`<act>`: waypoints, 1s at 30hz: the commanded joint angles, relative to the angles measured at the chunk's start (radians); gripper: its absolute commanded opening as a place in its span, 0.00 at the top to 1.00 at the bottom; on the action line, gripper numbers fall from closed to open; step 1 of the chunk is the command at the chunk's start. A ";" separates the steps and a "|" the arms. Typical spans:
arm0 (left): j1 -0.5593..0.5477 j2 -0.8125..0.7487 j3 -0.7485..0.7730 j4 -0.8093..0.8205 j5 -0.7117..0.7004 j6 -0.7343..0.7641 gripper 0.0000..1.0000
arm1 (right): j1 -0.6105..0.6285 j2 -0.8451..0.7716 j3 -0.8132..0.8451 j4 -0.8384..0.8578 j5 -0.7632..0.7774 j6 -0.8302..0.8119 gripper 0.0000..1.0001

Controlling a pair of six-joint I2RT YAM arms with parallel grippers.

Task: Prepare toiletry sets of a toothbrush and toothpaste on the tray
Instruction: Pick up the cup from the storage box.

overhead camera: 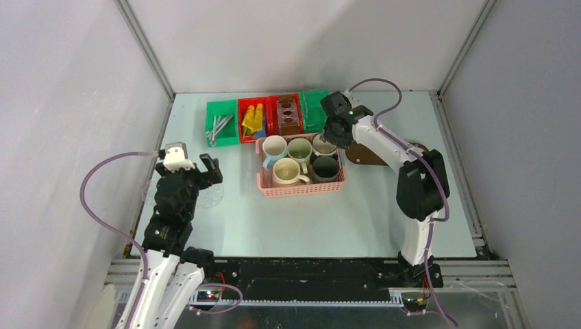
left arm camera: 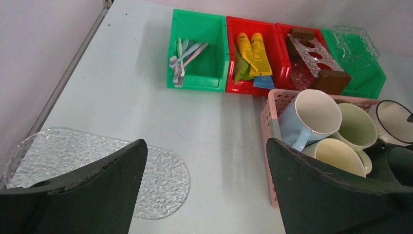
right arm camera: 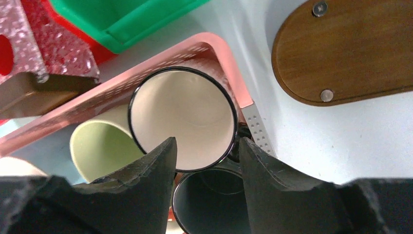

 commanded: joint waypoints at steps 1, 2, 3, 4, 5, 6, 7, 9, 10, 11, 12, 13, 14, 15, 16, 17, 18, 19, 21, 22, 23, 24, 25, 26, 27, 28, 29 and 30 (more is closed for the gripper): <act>-0.018 -0.005 -0.014 0.029 -0.030 0.024 0.00 | 0.003 0.029 0.032 -0.037 0.045 0.142 0.49; -0.021 -0.005 -0.016 0.032 -0.034 0.029 0.00 | 0.004 0.032 0.033 -0.037 0.048 0.151 0.50; -0.028 -0.005 -0.016 0.036 -0.040 0.032 0.00 | 0.003 0.040 0.032 -0.038 0.048 0.166 0.52; -0.034 -0.005 -0.016 0.036 -0.043 0.033 0.00 | 0.002 0.043 0.030 -0.039 0.048 0.181 0.52; -0.037 -0.005 -0.017 0.038 -0.049 0.035 0.00 | 0.002 0.050 0.027 -0.032 0.048 0.187 0.54; -0.045 -0.003 -0.017 0.039 -0.051 0.036 0.00 | 0.002 0.053 0.022 -0.031 0.046 0.197 0.55; -0.048 -0.003 -0.017 0.040 -0.057 0.038 0.00 | 0.002 0.060 0.020 -0.027 0.046 0.203 0.57; -0.059 -0.002 -0.018 0.041 -0.063 0.041 0.00 | -0.002 0.072 0.014 -0.024 0.043 0.220 0.58; -0.066 -0.002 -0.018 0.041 -0.066 0.042 0.00 | -0.004 0.076 0.010 -0.024 0.037 0.231 0.60; -0.070 -0.002 -0.019 0.040 -0.067 0.043 0.00 | -0.005 0.085 0.008 -0.022 0.035 0.236 0.60; -0.075 -0.002 -0.019 0.040 -0.068 0.043 0.00 | -0.006 0.093 0.004 -0.019 0.033 0.244 0.62; -0.077 -0.001 -0.018 0.039 -0.069 0.044 0.00 | -0.008 0.096 0.002 -0.012 0.033 0.248 0.62; -0.080 -0.002 -0.019 0.039 -0.073 0.044 0.00 | -0.008 0.100 -0.006 -0.008 0.035 0.256 0.64; -0.082 -0.002 -0.020 0.040 -0.074 0.045 0.00 | -0.008 0.102 -0.010 0.003 0.036 0.259 0.64; -0.086 -0.002 -0.020 0.039 -0.078 0.046 0.00 | -0.009 0.107 -0.016 0.009 0.036 0.264 0.65; -0.087 -0.002 -0.021 0.038 -0.080 0.046 0.00 | -0.010 0.110 -0.018 0.014 0.037 0.267 0.65; -0.090 -0.002 -0.021 0.038 -0.081 0.046 0.00 | -0.010 0.116 -0.018 0.018 0.038 0.270 0.66; -0.090 -0.001 -0.021 0.038 -0.081 0.046 0.00 | -0.010 0.118 -0.018 0.024 0.039 0.270 0.66; -0.094 0.000 -0.021 0.039 -0.081 0.047 0.00 | -0.012 0.125 -0.017 0.030 0.036 0.269 0.71; -0.096 0.000 -0.021 0.040 -0.082 0.047 0.00 | -0.012 0.126 -0.016 0.032 0.033 0.268 0.77; -0.097 0.001 -0.022 0.040 -0.083 0.047 0.00 | -0.014 0.125 -0.017 0.032 0.026 0.265 0.79; -0.098 0.001 -0.022 0.039 -0.084 0.049 0.00 | -0.015 0.118 -0.017 0.032 0.024 0.264 0.84; -0.098 0.001 -0.022 0.040 -0.086 0.048 0.00 | -0.014 0.113 -0.019 0.031 0.022 0.256 0.87; -0.099 0.001 -0.022 0.039 -0.086 0.049 0.00 | -0.014 0.101 -0.018 0.029 0.022 0.250 0.92; -0.099 0.000 -0.022 0.040 -0.086 0.049 0.00 | -0.013 0.085 -0.018 0.027 0.028 0.239 0.94; -0.100 0.001 -0.023 0.040 -0.087 0.050 0.00 | -0.012 0.077 -0.017 0.023 0.031 0.231 0.98; -0.100 0.001 -0.023 0.041 -0.087 0.050 0.00 | -0.011 0.058 -0.017 0.021 0.035 0.215 1.00; -0.100 0.002 -0.023 0.043 -0.087 0.050 0.00 | -0.011 0.048 -0.016 0.020 0.038 0.206 1.00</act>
